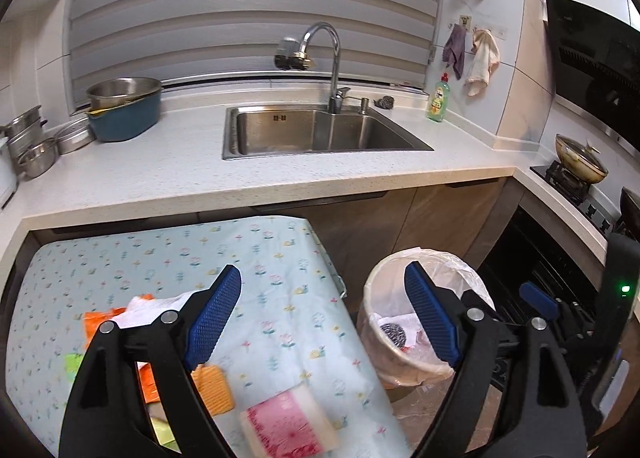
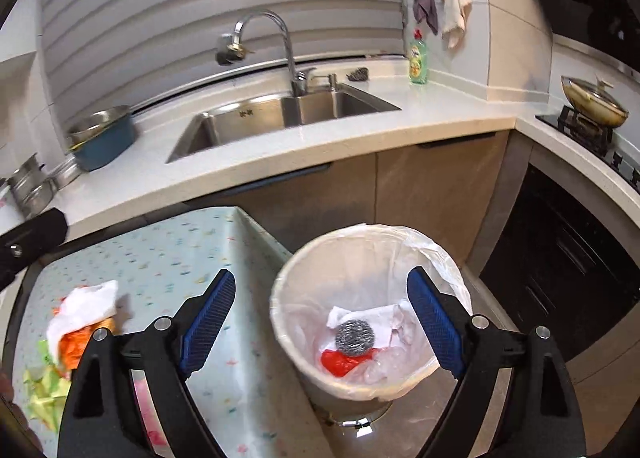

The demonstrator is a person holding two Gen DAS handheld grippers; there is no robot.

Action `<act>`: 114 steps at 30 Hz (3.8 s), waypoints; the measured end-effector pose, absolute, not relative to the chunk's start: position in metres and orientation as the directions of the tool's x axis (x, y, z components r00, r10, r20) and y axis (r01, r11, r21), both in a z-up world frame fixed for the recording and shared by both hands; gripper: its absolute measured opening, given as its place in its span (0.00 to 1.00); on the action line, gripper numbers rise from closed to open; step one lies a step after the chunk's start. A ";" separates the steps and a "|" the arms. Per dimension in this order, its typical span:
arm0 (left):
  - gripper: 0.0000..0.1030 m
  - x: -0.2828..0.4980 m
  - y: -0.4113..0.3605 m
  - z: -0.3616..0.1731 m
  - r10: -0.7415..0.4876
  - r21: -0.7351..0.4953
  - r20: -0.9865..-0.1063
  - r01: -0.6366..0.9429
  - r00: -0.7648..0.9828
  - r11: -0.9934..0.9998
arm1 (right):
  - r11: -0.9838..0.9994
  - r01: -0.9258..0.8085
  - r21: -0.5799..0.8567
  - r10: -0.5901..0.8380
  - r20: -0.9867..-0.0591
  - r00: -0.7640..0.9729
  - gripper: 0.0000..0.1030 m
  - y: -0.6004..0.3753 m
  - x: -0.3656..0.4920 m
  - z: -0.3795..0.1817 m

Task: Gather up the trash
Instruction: 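Move both tools back over the table toward the remaining trash, then grasp the yellow-green snack bag with the left gripper, then grasp the white paper towel with the right gripper while the left holds the snack bag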

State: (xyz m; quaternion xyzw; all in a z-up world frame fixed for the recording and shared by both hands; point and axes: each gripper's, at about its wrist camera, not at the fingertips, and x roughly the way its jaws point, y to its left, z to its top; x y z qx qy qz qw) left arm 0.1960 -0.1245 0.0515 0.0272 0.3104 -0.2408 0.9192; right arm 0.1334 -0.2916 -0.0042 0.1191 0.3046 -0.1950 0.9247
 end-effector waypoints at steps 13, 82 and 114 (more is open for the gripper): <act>0.82 0.163 -0.015 0.060 -0.335 -0.112 -0.588 0.336 0.736 0.935 | 0.947 0.305 0.097 -0.195 -0.579 0.791 0.83 -0.182 0.095 0.025; 0.04 0.168 0.170 0.013 -0.181 -0.224 -0.718 0.024 0.672 0.974 | 0.979 0.143 0.147 -0.014 -0.649 0.761 0.83 -0.044 0.120 -0.022; 0.04 0.241 0.175 -0.006 -0.189 -0.193 -0.711 0.070 0.678 0.979 | 0.974 0.064 0.218 0.114 -0.713 0.692 0.03 0.003 0.222 -0.081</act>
